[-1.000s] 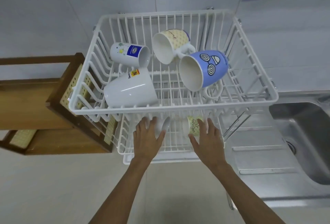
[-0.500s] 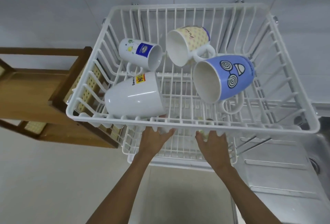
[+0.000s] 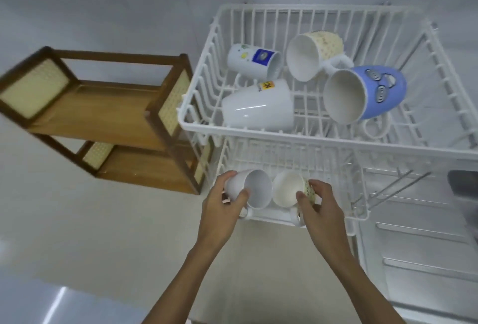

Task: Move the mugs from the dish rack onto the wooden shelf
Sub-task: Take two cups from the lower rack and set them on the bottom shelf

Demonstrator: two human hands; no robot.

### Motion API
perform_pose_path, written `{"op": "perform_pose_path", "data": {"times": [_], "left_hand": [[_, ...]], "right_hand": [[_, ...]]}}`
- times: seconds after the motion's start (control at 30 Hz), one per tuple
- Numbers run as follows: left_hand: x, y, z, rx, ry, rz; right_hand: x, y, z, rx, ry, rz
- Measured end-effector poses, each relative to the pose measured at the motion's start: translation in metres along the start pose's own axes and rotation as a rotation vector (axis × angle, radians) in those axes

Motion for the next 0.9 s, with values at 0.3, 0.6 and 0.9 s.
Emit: {"op": "perform_pose_path", "data": {"times": [0.3,0.6,0.9], "left_hand": [[0.0,0.155,-0.063,0.049,0.138,0.127],[0.108,0.297,-0.122,0.007,0.287,0.167],[0.231,0.342,-0.135,-0.001,0.395,0.095]], "right_hand": [[-0.091,-0.104,-0.029,0.067,-0.053,-0.149],[-0.111,-0.279,-0.06,0.268,-0.318,-0.219],[-0.059,-0.4,-0.095,0.217,-0.376,-0.184]]}}
Point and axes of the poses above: each hand's wrist, its own x-axis towards the middle knuckle, its own y-axis out of the back of the hand, z = x × y, the point moved 3 cm from there along x, towards the middle knuckle, and after that the axes turned 7 degrees about z, right-handed, at the moved point
